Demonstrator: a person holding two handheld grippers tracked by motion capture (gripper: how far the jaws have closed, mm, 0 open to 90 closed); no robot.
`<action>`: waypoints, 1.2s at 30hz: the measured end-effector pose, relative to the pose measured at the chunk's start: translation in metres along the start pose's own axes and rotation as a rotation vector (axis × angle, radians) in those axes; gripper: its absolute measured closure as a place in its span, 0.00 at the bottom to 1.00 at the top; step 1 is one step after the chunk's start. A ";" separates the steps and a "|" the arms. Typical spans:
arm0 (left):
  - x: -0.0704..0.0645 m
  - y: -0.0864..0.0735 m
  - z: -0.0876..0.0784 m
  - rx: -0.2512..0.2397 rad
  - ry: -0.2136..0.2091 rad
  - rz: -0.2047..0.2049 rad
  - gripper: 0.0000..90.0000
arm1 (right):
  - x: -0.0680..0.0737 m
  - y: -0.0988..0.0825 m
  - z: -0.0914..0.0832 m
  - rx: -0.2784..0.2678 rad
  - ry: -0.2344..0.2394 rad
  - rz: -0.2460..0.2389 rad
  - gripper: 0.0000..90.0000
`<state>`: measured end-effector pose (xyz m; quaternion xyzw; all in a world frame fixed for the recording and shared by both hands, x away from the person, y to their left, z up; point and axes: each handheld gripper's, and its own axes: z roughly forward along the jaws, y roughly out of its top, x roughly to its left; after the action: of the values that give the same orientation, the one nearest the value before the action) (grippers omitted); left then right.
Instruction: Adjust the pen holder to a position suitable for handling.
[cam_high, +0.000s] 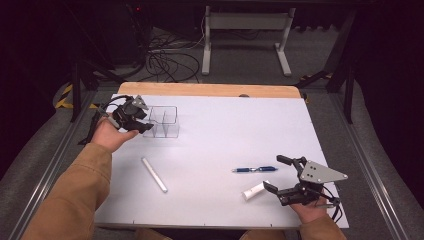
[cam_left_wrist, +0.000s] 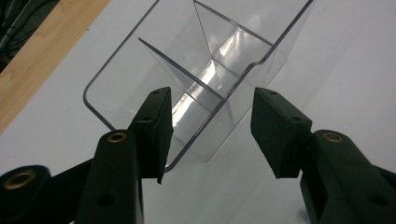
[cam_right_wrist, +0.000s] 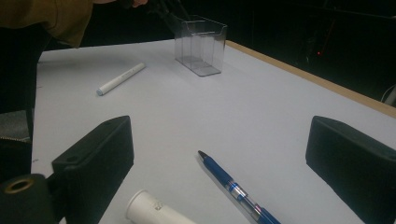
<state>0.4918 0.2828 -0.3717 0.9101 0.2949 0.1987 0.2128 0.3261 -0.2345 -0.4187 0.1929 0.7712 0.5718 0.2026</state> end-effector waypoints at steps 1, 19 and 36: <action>0.000 0.000 0.002 0.009 -0.002 0.006 0.57 | 0.000 0.000 0.000 -0.001 0.002 0.001 0.09; -0.004 0.007 -0.003 0.102 -0.090 0.101 0.82 | -0.003 -0.003 0.002 0.004 0.027 0.028 0.09; -0.021 0.027 -0.027 0.051 -0.253 0.185 0.98 | -0.004 -0.005 0.005 0.018 0.046 0.037 0.08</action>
<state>0.4757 0.2569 -0.3407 0.9562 0.1857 0.0936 0.2059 0.3318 -0.2339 -0.4241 0.1957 0.7771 0.5728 0.1726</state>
